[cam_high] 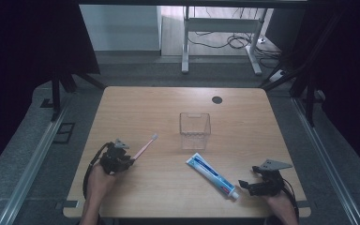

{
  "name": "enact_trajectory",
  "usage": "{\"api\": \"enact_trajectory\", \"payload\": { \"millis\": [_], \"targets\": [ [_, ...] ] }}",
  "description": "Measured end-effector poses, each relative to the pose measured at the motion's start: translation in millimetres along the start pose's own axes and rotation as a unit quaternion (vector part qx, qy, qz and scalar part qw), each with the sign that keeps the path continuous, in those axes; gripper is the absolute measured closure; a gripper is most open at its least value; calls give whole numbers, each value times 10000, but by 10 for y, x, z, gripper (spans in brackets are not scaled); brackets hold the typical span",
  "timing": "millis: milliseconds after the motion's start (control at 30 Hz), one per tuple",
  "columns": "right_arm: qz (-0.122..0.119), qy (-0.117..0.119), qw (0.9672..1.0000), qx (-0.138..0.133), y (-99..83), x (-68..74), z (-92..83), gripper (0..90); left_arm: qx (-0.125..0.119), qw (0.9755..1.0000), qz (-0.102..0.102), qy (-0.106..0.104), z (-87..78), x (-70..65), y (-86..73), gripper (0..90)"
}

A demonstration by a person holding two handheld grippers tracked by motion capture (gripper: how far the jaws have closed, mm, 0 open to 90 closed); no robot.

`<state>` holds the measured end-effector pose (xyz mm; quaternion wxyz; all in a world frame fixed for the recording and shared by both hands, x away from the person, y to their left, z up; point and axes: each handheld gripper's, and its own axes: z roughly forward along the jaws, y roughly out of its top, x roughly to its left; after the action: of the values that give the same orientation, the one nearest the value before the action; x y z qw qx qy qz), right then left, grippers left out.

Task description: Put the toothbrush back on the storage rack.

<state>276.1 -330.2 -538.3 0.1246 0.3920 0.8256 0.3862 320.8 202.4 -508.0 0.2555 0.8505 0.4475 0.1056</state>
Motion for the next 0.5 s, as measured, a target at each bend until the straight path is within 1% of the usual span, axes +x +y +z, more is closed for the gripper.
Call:
{"api": "enact_trajectory", "payload": {
  "millis": [67,233,400,467,500],
  "targets": [
    [-1,-8,10000,-5,0,-1,-2,111,47,10000,-10,10,9,14,34,719],
    [-3,5,10000,-2,-1,-1,1,111,225,9997,77,-47,32,53,166,706],
    [-3,-3,10000,-8,-2,0,-1,113,434,9989,161,-39,78,59,313,702],
    [1,1,10000,-7,-3,-3,-1,113,552,9982,233,-30,107,59,380,703],
    [0,1,10000,-7,-4,-4,-2,114,578,9981,219,-28,118,52,401,705]
  ]
}}
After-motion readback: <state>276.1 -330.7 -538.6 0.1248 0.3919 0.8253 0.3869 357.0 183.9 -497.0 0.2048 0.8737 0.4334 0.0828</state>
